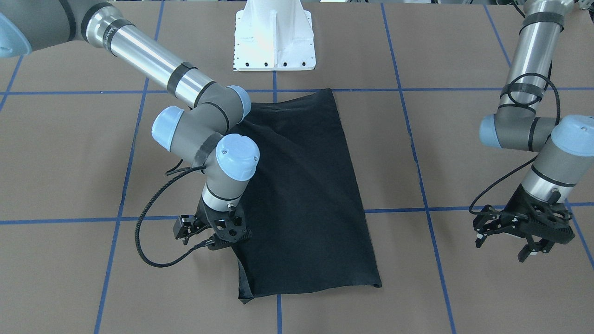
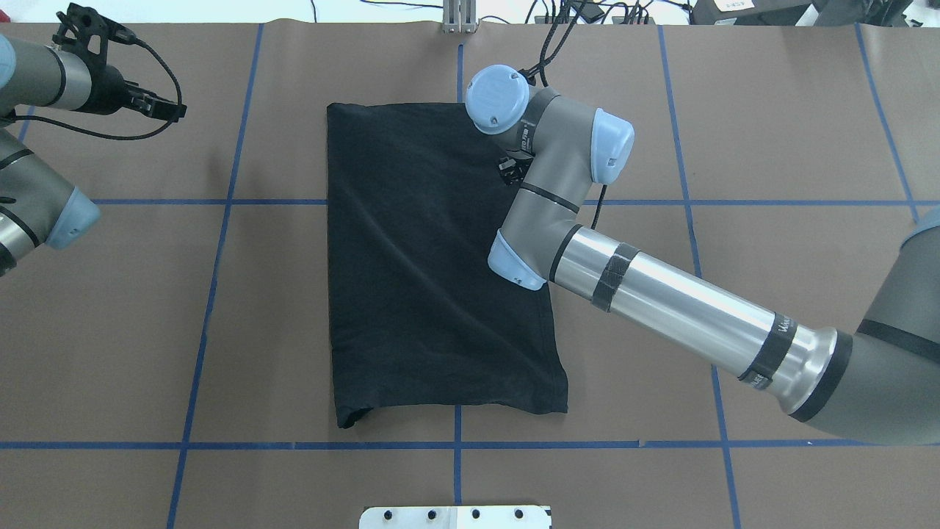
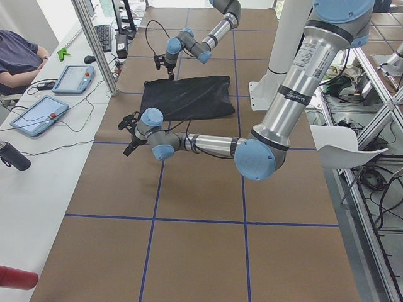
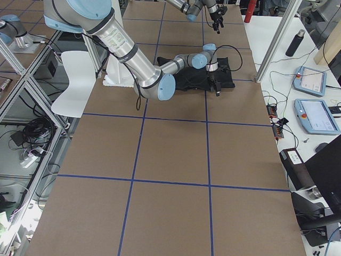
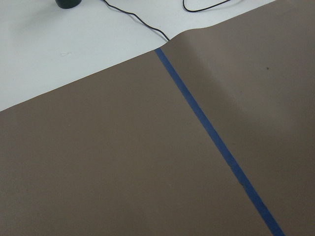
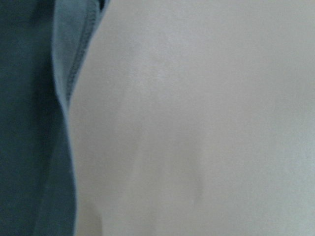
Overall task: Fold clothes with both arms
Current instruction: 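Raise the right gripper away while the left gripper moves to the shirt's nearest corner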
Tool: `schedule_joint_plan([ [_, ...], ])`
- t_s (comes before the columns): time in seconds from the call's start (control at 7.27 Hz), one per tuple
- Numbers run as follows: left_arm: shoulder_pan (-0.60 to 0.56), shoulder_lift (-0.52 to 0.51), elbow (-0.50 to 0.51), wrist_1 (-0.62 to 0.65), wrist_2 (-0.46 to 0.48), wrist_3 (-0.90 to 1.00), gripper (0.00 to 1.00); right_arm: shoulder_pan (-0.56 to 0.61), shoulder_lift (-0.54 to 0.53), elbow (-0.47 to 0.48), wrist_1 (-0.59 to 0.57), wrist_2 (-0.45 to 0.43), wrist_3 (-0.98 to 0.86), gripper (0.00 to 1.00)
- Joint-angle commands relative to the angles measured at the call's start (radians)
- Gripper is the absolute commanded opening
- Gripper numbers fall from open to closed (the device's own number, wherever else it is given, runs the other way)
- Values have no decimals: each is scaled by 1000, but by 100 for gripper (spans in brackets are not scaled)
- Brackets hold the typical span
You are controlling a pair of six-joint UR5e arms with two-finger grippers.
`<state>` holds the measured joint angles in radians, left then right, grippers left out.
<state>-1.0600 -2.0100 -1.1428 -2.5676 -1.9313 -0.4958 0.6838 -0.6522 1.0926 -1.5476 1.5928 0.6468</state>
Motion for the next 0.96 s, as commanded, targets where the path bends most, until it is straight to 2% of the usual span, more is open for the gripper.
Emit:
schedule_joint_plan([
  [0.0, 0, 1, -6, -13, -2, -3, 100, 61, -60, 166, -37, 112, -26, 99],
  [0.14, 0, 1, -30, -11, -29, -41, 100, 95, -66, 240, -40, 204, -13, 99],
  [0.28, 0, 1, -52, -9, -101, -135, 100, 103, -92, 322, -39, 231, 84, 99],
  [0.41, 3, 26, -130, -6, -100, -235, 100, 102, -151, 416, -28, 236, 217, 99],
  [0.55, 24, 87, -234, -5, -97, -301, 100, 99, -250, 550, -26, 236, 243, 98],
  [0.69, 56, 143, -332, 1, -95, -364, 100, 83, -367, 693, -25, 233, 349, 98],
  [0.83, 111, 174, -407, 7, -83, -462, 100, 48, -451, 792, 1, 225, 426, 99],
])
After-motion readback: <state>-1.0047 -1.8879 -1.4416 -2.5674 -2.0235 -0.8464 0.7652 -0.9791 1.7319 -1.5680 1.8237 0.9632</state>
